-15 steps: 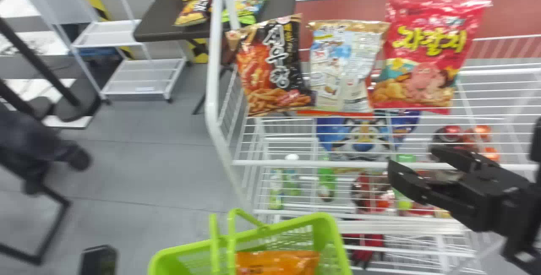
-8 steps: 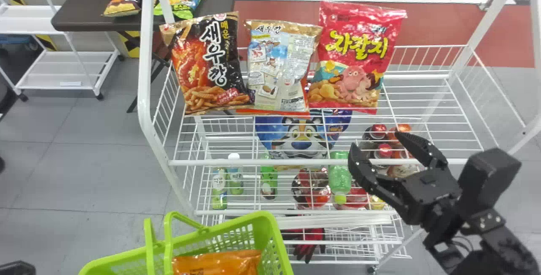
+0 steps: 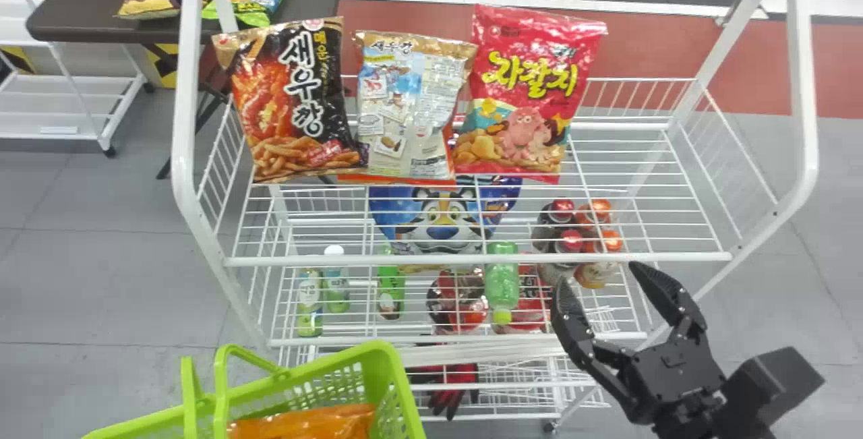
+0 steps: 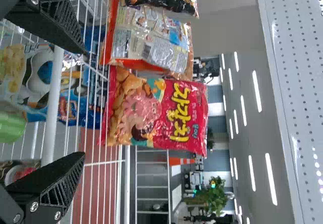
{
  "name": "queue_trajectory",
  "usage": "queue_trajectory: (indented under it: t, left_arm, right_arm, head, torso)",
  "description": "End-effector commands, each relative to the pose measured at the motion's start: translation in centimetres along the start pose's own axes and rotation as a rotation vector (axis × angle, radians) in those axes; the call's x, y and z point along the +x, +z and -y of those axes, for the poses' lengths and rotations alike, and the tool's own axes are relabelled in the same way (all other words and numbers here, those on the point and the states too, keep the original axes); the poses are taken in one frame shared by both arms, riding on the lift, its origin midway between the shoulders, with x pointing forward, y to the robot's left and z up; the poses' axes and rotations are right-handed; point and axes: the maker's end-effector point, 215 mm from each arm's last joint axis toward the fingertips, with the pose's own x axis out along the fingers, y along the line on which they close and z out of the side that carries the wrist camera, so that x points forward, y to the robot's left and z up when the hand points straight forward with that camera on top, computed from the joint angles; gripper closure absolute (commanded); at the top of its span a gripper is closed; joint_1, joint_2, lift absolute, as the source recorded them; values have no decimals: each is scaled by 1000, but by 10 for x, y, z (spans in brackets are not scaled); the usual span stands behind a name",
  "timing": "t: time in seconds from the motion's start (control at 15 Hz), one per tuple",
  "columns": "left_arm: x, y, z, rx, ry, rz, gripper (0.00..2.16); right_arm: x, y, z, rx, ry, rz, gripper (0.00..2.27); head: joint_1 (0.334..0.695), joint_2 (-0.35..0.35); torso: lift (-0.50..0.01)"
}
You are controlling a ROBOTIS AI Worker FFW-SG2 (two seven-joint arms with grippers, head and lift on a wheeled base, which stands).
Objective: Hold basket handle with left hand then pick Gamjakkang with right hand and place into basket
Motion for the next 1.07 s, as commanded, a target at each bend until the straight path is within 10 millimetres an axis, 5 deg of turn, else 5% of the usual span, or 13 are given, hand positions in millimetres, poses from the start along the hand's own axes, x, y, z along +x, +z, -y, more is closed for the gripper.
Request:
queue_trajectory:
  t: [0.0,1.0]
  left_arm:
    - [2,0,-1,-2,-2,-4,2142]
    - [5,2,-2,0,0,-8,2142]
  right_arm:
    - [-15,-5,8,-8,-22,9,83]
    - [-23,-8,12,-3,-32,18,73]
  head:
    - [695,-105]
    - [695,-165]
  torso:
    - [-18]
    - [-18]
